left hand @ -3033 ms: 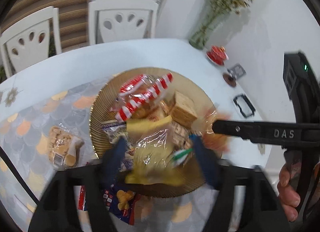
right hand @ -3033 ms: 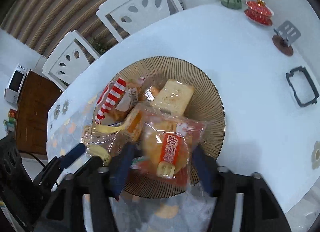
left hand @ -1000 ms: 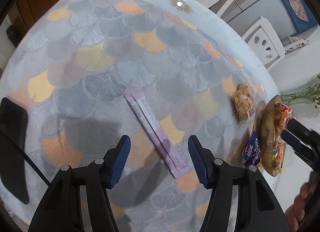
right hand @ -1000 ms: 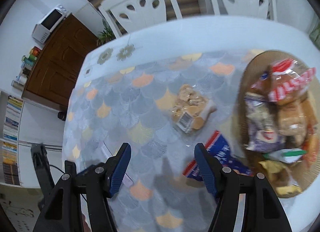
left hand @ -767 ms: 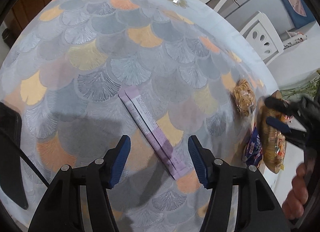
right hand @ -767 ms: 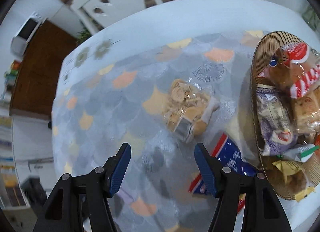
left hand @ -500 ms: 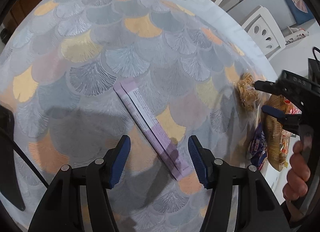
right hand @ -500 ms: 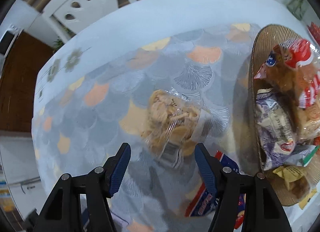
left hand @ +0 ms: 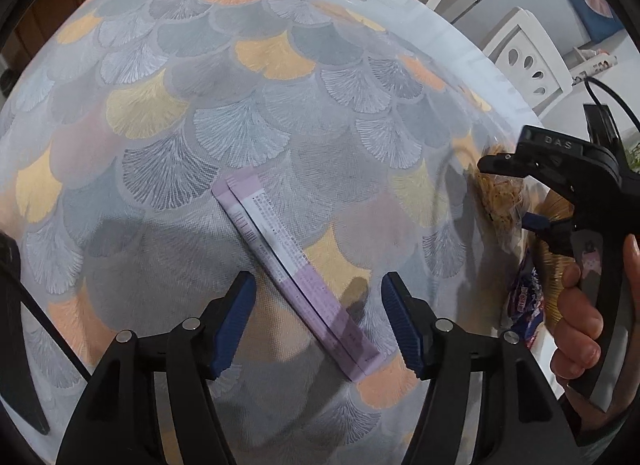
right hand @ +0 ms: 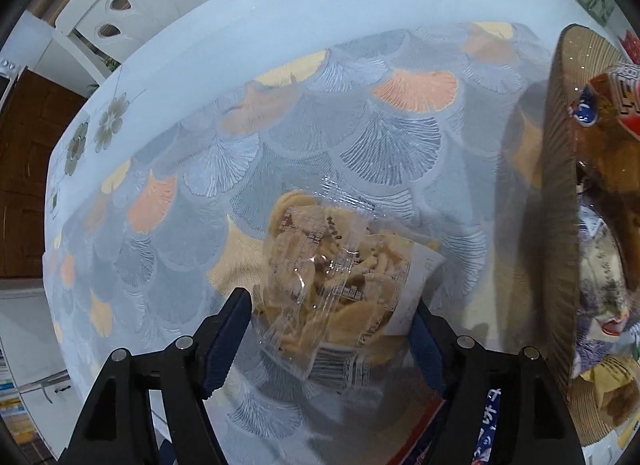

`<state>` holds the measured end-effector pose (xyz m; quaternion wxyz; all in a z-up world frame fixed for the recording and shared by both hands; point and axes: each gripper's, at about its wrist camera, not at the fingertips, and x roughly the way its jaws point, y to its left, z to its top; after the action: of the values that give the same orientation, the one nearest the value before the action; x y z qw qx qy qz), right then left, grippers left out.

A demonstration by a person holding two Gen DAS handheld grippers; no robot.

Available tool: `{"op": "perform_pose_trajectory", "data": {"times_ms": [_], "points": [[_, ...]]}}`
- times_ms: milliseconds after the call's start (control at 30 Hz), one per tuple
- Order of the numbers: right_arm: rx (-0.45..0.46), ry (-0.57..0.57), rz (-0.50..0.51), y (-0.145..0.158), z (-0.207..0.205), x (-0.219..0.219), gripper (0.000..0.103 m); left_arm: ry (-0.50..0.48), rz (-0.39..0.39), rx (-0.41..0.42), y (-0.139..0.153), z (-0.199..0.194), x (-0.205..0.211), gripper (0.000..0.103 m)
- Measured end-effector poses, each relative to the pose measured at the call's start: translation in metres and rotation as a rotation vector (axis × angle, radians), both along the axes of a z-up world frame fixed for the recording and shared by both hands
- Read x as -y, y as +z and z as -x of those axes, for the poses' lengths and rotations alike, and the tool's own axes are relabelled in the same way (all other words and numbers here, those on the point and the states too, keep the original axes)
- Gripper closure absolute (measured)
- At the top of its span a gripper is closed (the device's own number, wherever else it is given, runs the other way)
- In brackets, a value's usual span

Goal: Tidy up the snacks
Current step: 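Grasp the purple stick packet with the left tool while the right tool grasps the clear cookie bag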

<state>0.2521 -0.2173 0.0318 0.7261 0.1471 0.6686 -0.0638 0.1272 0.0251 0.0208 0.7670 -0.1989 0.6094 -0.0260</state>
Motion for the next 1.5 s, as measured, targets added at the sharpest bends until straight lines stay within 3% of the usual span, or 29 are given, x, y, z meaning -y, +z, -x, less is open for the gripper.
{"op": "perform_pose_trajectory", "data": {"times_ms": [200,267,333,400,500,767,800,1300,1433,1500], "points": [[0.035,0.096,0.072,-0.002,0.000,-0.018,0.036,-0.026,-0.096,0.017,0.001,-0.001,0.011,0.043],[0.042,0.126,0.070,-0.003,0.000,-0.024,0.038,-0.042,-0.156,0.023,0.002,0.000,0.014,0.055],[0.048,0.166,0.066,-0.004,0.001,-0.031,0.039,-0.065,-0.203,0.032,0.003,0.004,0.012,0.075],[0.042,0.211,0.058,-0.003,0.004,-0.036,0.039,-0.068,-0.177,0.043,0.004,0.008,0.001,0.084],[0.036,0.265,0.038,-0.004,0.008,-0.047,0.040,-0.044,-0.095,0.055,0.004,0.016,-0.018,0.089],[0.018,0.327,-0.002,-0.005,0.042,-0.061,0.046,-0.066,-0.077,0.064,0.009,0.042,-0.022,0.090],[0.015,0.327,-0.008,-0.005,0.044,-0.060,0.047,-0.069,-0.081,0.066,0.010,0.044,-0.020,0.095],[-0.008,0.354,-0.074,-0.003,0.090,-0.055,0.049,-0.089,-0.082,0.060,0.013,0.067,-0.004,0.095],[-0.022,0.370,-0.077,-0.002,0.115,-0.055,0.049,-0.054,-0.055,0.033,0.006,0.068,-0.011,0.091],[-0.036,0.371,-0.080,-0.006,0.121,-0.056,0.049,-0.025,-0.048,0.020,0.003,0.065,-0.012,0.080]]}}
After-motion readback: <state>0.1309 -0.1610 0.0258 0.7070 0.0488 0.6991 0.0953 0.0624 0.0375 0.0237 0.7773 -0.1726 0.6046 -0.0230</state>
